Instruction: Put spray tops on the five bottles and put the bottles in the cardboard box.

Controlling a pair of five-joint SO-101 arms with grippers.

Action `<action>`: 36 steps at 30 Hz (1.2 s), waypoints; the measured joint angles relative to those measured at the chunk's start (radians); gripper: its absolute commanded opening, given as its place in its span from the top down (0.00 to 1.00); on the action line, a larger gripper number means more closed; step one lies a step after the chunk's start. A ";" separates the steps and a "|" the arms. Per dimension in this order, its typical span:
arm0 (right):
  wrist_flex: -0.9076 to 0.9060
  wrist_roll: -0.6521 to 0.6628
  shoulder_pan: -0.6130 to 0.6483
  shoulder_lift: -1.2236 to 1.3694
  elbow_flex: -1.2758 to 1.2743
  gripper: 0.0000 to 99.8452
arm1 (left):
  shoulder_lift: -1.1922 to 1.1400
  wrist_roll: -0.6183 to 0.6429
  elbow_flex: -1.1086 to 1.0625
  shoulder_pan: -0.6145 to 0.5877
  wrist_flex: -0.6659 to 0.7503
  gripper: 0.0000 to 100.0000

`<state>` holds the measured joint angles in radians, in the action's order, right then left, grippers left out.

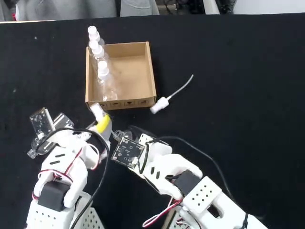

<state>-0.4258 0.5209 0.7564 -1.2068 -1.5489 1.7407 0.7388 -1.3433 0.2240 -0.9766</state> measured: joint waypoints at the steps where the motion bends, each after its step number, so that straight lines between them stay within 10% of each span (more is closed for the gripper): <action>1: 0.000 0.000 0.002 0.000 0.000 0.91 | 0.000 -0.003 0.000 0.003 -0.006 0.97; 36: 0.000 -0.068 -0.017 0.000 0.000 0.91 | 0.002 -0.051 0.049 0.058 -0.129 0.77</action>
<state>-0.4258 0.4534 0.7396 -1.2068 -1.5489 1.7423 0.6882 -1.2942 0.2823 -1.1055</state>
